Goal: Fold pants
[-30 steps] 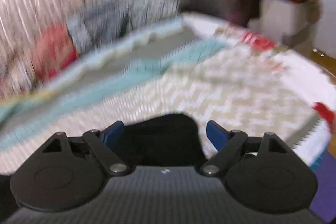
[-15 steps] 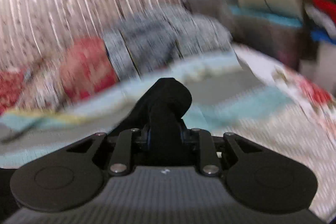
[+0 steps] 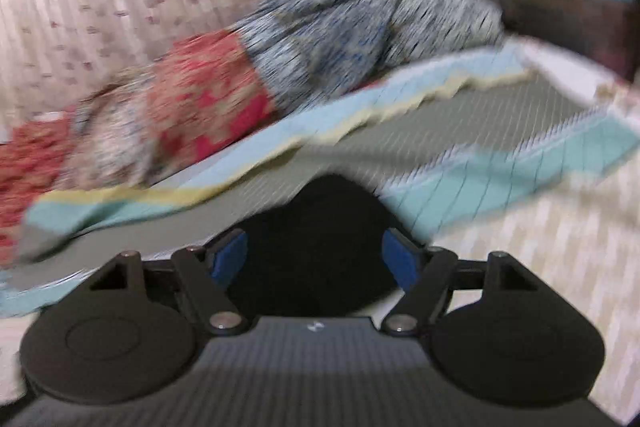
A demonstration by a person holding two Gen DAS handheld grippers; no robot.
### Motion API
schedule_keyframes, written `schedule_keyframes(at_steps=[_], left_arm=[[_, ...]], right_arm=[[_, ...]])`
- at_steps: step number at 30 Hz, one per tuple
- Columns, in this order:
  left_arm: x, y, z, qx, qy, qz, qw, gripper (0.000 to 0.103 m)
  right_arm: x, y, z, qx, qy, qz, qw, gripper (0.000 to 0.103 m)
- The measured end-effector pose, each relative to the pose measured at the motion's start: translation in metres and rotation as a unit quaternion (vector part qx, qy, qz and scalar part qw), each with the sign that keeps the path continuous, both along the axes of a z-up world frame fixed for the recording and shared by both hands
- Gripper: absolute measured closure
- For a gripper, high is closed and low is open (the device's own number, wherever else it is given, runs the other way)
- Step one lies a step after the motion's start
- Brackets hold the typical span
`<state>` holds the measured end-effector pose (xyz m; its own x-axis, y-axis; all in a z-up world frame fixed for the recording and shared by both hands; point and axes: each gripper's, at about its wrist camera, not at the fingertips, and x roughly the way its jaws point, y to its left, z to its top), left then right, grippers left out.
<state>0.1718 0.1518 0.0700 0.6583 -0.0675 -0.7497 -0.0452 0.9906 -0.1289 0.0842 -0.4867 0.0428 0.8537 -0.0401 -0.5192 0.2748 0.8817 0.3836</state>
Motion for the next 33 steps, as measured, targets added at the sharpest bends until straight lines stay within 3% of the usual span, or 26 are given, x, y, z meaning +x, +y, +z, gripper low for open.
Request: schedule_keyframes(at_steps=[3, 5, 7, 10, 12, 14, 18, 19, 20, 21, 22, 23, 26, 28, 30, 33], left_arm=[[-0.03, 0.029, -0.015, -0.082, 0.045, 0.016, 0.9955, 0.031], [-0.04, 0.044, -0.024, -0.147, 0.064, 0.025, 0.9868, 0.028], [-0.061, 0.048, -0.027, -0.209, 0.068, 0.031, 0.975, 0.027], [-0.079, 0.053, -0.027, -0.24, 0.064, 0.04, 0.9678, 0.026], [-0.088, 0.057, -0.026, -0.247, 0.06, 0.041, 0.9662, 0.026], [-0.097, 0.063, -0.024, -0.249, 0.058, 0.048, 0.9655, 0.026], [-0.119, 0.083, -0.018, -0.263, 0.037, 0.062, 0.962, 0.026], [-0.125, 0.088, -0.017, -0.267, 0.035, 0.066, 0.9607, 0.026], [-0.128, 0.092, -0.018, -0.271, 0.036, 0.068, 0.9595, 0.026], [-0.132, 0.094, -0.019, -0.276, 0.037, 0.071, 0.9578, 0.026], [-0.134, 0.096, -0.02, -0.282, 0.039, 0.071, 0.9559, 0.026], [-0.137, 0.098, -0.022, -0.29, 0.04, 0.067, 0.9539, 0.025], [-0.138, 0.094, -0.029, -0.304, 0.041, 0.048, 0.9504, 0.017], [-0.135, 0.089, -0.036, -0.311, 0.048, 0.037, 0.9486, 0.015], [-0.13, 0.081, -0.042, -0.311, 0.059, 0.028, 0.9483, 0.015], [-0.127, 0.066, -0.049, -0.292, 0.076, 0.019, 0.9532, 0.015]], right_arm=[[-0.021, 0.038, -0.005, 0.042, -0.002, 0.074, 0.996, 0.027], [-0.026, 0.067, -0.007, 0.064, 0.008, 0.122, 0.99, 0.027], [-0.028, 0.104, -0.008, 0.082, 0.008, 0.179, 0.98, 0.026], [-0.023, 0.171, -0.008, 0.095, 0.014, 0.288, 0.953, 0.024], [-0.018, 0.226, -0.005, 0.067, 0.006, 0.363, 0.929, 0.014], [-0.015, 0.279, -0.002, 0.018, -0.006, 0.426, 0.905, 0.012], [0.003, 0.373, -0.011, -0.125, -0.003, 0.511, 0.851, 0.011], [0.003, 0.386, -0.017, -0.158, 0.0, 0.515, 0.843, 0.015], [0.01, 0.397, -0.022, -0.178, 0.009, 0.519, 0.836, 0.061], [0.019, 0.406, -0.026, -0.174, 0.033, 0.532, 0.828, 0.096], [0.025, 0.405, -0.027, -0.139, 0.06, 0.542, 0.826, 0.092], [0.019, 0.401, -0.022, -0.088, 0.058, 0.554, 0.826, 0.092], [-0.02, 0.383, 0.004, 0.002, -0.014, 0.616, 0.788, 0.088], [-0.037, 0.379, -0.001, 0.014, -0.005, 0.636, 0.772, 0.087], [-0.041, 0.383, -0.023, -0.027, 0.039, 0.629, 0.776, 0.087], [-0.033, 0.388, -0.057, -0.03, 0.101, 0.601, 0.792, 0.087]])
